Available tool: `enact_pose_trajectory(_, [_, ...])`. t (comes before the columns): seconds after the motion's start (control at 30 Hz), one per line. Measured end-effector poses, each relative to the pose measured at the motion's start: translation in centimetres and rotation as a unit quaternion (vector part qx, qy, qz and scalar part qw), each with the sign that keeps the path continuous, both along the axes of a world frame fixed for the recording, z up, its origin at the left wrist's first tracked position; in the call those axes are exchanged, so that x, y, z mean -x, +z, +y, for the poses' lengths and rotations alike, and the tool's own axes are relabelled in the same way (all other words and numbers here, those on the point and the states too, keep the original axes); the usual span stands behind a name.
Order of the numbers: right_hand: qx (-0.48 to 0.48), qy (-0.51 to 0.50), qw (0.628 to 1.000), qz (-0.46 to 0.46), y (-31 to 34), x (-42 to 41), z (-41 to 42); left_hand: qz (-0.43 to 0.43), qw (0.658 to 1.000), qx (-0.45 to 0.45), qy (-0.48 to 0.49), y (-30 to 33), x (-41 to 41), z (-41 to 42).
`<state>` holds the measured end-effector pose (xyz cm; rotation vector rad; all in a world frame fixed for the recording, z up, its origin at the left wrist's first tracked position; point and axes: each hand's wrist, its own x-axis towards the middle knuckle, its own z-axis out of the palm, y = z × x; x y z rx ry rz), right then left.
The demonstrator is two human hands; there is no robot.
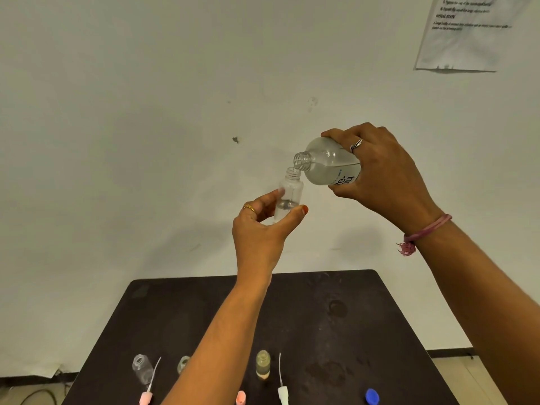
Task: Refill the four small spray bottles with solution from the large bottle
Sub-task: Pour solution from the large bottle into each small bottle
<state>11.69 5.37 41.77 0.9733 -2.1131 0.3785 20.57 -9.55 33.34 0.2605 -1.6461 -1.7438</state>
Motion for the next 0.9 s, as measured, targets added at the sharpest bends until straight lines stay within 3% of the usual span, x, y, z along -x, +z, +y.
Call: enact_pose_trajectory(0.9, [-0.001,0.003,1.000,0.004,0.01,-0.14,-0.09,0.000,1.000,-0.004,0.000,-0.10,-0.09,-0.08])
